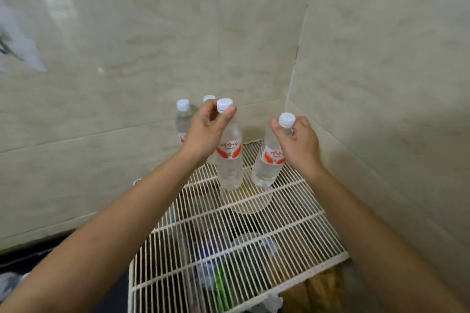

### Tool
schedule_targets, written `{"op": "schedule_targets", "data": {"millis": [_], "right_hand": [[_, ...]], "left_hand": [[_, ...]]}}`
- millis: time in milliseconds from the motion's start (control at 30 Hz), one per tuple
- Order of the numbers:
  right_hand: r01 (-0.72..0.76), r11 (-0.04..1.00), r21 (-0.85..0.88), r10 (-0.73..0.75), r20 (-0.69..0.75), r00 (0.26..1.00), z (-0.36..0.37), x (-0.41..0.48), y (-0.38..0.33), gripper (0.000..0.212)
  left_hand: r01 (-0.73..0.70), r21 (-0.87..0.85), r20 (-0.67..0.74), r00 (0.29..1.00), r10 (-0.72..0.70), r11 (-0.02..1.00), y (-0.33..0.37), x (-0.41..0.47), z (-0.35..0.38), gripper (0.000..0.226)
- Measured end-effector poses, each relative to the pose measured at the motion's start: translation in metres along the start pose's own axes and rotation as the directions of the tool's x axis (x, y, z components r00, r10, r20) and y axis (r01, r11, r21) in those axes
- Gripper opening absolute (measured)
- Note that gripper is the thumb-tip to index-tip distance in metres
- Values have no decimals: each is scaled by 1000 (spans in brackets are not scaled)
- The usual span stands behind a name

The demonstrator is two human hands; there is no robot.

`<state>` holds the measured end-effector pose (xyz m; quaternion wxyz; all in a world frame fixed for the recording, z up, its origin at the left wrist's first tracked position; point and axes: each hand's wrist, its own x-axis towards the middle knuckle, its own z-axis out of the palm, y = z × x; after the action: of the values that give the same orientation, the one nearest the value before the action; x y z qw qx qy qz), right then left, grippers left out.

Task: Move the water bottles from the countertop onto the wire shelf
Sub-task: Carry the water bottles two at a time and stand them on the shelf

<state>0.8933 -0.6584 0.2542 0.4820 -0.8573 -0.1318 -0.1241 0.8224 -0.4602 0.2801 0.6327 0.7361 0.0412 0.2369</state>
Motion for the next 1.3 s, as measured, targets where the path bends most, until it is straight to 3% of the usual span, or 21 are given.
{"op": "schedule_targets", "data": {"millis": [67,167,300,367,433,533,700,833,967,1100,1300], "right_hand": [[43,997,-64,-41,43,998,-2,26,2,43],[128,983,-133,-116,90,989,0,60,2,45],[132,979,-156,-107,160,981,11,94,2,47],[139,977,-159,-104,212,972,21,107,3,50],[162,974,-157,-115,276,954,34,116,5,54],[219,963,-159,-152,348,925,53,124,7,59],[206,968,-143,-147,345,927,64,136,9,57],[232,968,-94,-185,359,915,66,136,11,57],[226,964,-137,-162,371,914,69,129,20,60],[82,996,-43,-58,392,918,64,130,25,51],[106,993,-50,-68,488,870,56,129,16,48]], "left_hand": [[14,83,-25,1000,-12,996,5,22,13,14],[-44,392,21,999,39,919,6,52,27,24],[-68,765,43,998,56,640,-1,84,27,35],[-65,864,43,998,55,500,-5,94,22,35],[-34,883,11,999,53,468,-10,102,19,34],[43,852,-56,998,10,521,-15,112,14,36],[50,823,-47,999,-21,566,-16,119,3,40],[-18,895,4,999,32,445,-23,117,6,44],[1,867,-16,1000,25,499,-32,116,10,50],[24,878,-35,999,13,478,-31,117,12,56],[24,900,-32,999,12,436,-32,114,12,55]]}}
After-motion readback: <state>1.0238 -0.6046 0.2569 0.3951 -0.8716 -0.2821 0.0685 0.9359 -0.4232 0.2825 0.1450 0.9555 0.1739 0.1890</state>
